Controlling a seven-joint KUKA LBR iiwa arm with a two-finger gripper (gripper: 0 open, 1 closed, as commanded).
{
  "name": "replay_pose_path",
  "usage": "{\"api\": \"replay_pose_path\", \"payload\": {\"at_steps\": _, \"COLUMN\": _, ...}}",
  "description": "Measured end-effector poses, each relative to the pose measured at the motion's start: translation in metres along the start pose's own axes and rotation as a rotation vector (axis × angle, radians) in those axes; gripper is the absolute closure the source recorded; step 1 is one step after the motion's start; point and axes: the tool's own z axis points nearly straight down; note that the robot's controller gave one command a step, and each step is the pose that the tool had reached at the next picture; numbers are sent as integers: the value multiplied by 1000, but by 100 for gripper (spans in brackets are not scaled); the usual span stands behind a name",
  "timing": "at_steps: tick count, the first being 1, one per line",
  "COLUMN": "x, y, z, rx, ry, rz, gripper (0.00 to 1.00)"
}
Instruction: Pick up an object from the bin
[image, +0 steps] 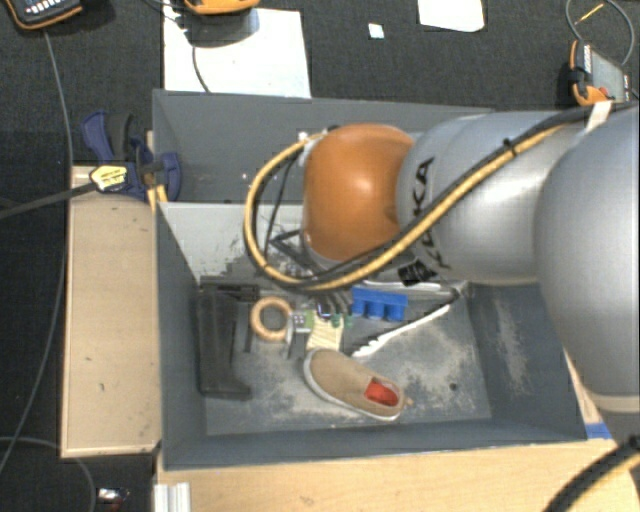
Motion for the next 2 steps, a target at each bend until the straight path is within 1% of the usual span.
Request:
{"api": "replay_pose_path", "payload": {"at_steps": 1, "x": -2, "y": -1, "z": -5, "rx": -1, "ry": -8, "rz": 6, "gripper": 0}}
{"api": "replay_pose_path", "payload": {"at_steps": 2, "x": -33, "y": -42, "z": 94, "rx": -2, "ry": -2, "rz": 229, "gripper": 0}}
